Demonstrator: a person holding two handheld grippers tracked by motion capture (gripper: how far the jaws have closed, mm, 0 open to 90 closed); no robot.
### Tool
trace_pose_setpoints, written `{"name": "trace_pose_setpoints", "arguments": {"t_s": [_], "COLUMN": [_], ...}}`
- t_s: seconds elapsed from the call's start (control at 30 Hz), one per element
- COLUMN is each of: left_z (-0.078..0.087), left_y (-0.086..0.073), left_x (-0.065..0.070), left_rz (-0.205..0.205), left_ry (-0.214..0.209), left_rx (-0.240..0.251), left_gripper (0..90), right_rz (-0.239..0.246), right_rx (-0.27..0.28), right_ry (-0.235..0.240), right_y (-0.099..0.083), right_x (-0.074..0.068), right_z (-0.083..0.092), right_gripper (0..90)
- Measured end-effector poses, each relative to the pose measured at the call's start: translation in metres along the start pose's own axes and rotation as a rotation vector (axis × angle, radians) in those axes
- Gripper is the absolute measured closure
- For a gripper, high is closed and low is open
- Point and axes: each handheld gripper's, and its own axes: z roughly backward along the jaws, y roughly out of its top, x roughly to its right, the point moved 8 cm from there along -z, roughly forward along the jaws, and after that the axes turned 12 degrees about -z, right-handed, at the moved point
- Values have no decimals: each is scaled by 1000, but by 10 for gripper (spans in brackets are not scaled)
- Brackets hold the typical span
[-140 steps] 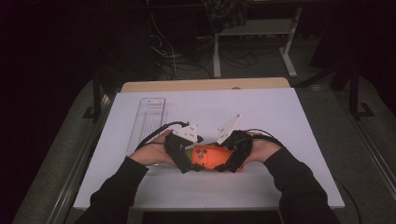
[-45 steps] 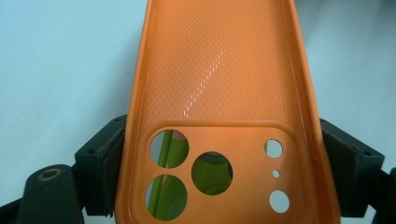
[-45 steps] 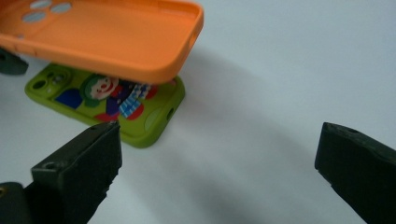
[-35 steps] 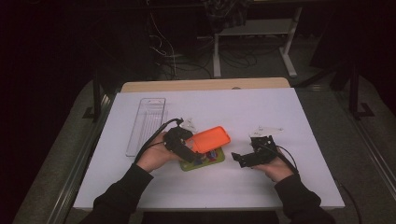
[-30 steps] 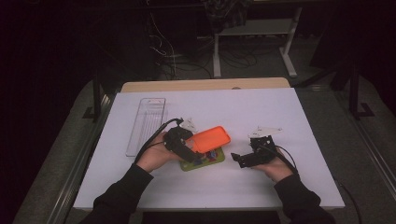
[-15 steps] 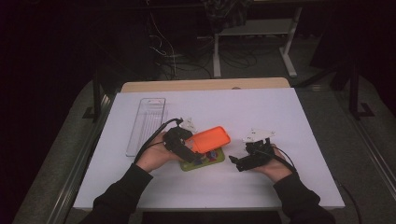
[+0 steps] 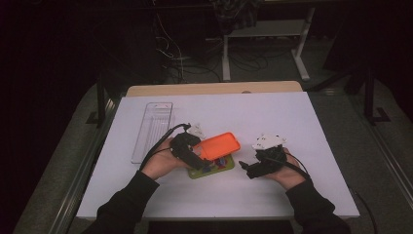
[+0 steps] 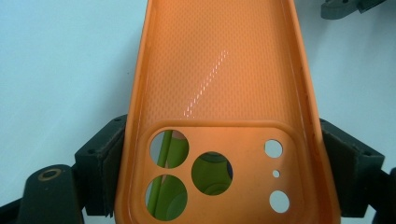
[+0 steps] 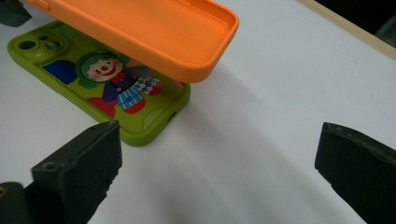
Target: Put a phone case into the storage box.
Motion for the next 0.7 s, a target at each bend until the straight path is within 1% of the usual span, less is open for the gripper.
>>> {"name": "trace_pose_setpoints", "arguments": {"t_s": [0.03, 0.1, 0.13, 0.27, 0.3, 0.37, 0.5, 0.57, 0.7], "left_z": [0, 0, 0, 0, 0, 1, 1, 1, 0], "left_y": [0, 0, 0, 0, 0, 0, 0, 0, 0], "left_x": [0, 0, 0, 0, 0, 0, 0, 0, -1], "left_rz": [0, 1, 1, 7, 5, 6, 3, 2, -6], "left_ry": [1, 1, 1, 1, 1, 1, -2, -2, 2], "left_rx": [1, 2, 2, 6, 4, 6, 2, 0, -1], "left_gripper": [158, 158, 158, 159, 158, 158, 159, 159, 158], "right_rz": [9, 5, 10, 48, 64, 69, 120, 126, 180], "right_rx": [0, 3, 3, 2, 2, 10, 16, 21, 18], "right_ry": [2, -1, -5, -15, -16, -26, -43, -51, -69], "right_y": [0, 0, 0, 0, 0, 1, 2, 2, 2], "right_x": [0, -2, -2, -4, -4, -6, -7, -8, -9], "right_z": [0, 0, 0, 1, 1, 0, 1, 1, 1], "right_gripper": [0, 0, 0, 0, 0, 0, 0, 0, 0]}}
